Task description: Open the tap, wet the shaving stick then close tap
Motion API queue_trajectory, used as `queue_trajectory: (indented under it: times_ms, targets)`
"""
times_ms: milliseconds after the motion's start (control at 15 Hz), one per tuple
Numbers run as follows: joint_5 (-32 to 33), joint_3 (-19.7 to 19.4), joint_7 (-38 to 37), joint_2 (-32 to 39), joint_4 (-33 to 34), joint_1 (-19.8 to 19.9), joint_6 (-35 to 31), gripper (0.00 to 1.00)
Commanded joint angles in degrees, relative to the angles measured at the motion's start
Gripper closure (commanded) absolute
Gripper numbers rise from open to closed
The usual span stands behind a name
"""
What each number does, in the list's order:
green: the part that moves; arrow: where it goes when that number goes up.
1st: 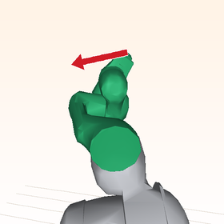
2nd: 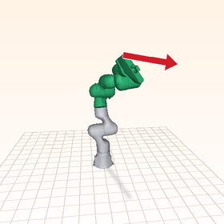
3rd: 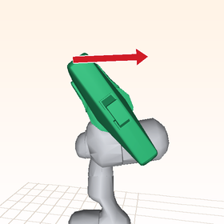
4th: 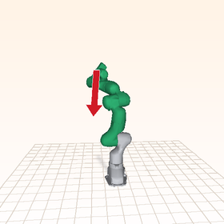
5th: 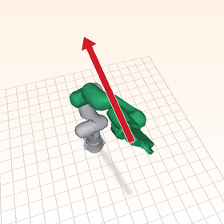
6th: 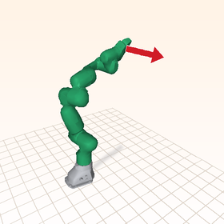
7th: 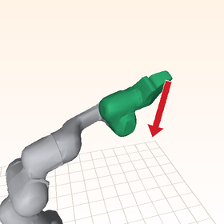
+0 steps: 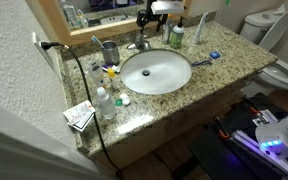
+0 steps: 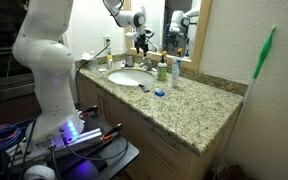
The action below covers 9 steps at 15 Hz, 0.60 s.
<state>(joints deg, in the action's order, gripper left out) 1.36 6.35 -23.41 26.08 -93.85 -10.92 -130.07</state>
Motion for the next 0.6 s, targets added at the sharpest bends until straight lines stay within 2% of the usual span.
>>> queue_trajectory:
  times_ms: [0,200,267,533]
  targets:
    - [-0.6,-1.1,0.3,-0.2,0.2,-1.1,0.2,0.00]
    - [1.4,-2.2,-1.4,2.7,3.3,-1.9,2.2,0.00]
    - [3.4,-3.4,-2.5,5.3,5.2,-2.8,0.9,0.00]
    - [4.7,-4.6,-1.7,12.5,11.2,-4.2,-2.3,0.00]
